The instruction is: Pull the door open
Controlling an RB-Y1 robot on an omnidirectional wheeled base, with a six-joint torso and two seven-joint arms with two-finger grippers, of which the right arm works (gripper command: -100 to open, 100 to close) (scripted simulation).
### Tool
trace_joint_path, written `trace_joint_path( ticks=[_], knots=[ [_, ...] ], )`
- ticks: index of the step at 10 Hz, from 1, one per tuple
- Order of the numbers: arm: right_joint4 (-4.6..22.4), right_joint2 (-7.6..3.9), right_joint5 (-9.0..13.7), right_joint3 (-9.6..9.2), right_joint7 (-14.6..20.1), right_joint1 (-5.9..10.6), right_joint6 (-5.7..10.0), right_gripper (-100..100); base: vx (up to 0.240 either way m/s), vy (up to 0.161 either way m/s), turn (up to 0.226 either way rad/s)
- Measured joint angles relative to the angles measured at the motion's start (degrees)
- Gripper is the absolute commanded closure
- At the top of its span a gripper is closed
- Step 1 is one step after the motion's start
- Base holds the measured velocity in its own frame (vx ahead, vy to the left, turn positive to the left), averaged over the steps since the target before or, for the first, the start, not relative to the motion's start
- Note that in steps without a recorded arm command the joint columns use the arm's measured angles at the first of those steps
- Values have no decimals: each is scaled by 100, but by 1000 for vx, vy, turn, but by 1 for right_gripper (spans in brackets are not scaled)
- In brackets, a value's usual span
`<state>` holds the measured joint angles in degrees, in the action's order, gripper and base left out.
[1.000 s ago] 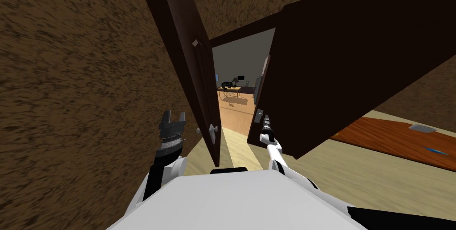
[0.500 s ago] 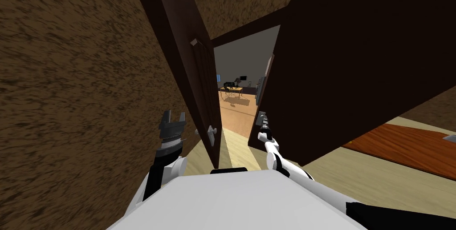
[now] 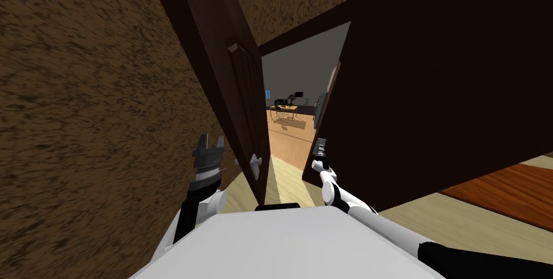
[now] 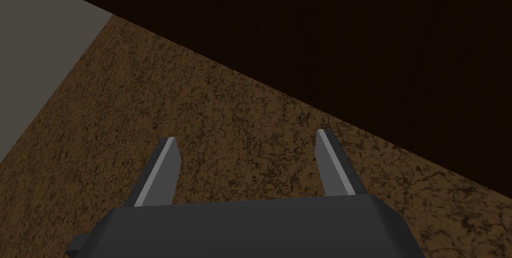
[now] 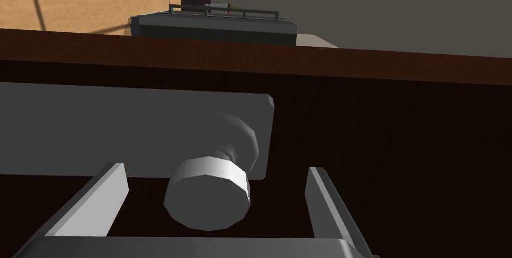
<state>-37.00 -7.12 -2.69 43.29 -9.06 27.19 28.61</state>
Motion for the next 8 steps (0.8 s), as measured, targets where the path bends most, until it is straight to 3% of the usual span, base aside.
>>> trace_joint_path(
  ticks=[2,3,8],
  knots=[
    [125,-136,77,176,-62,18,55,-100,43,-107,168],
    [135,-148,82,186,-66,19,64,100,-9,16,-50],
    [128,-138,79,180,-59,14,50,100,-2,12,-9]
  ],
)
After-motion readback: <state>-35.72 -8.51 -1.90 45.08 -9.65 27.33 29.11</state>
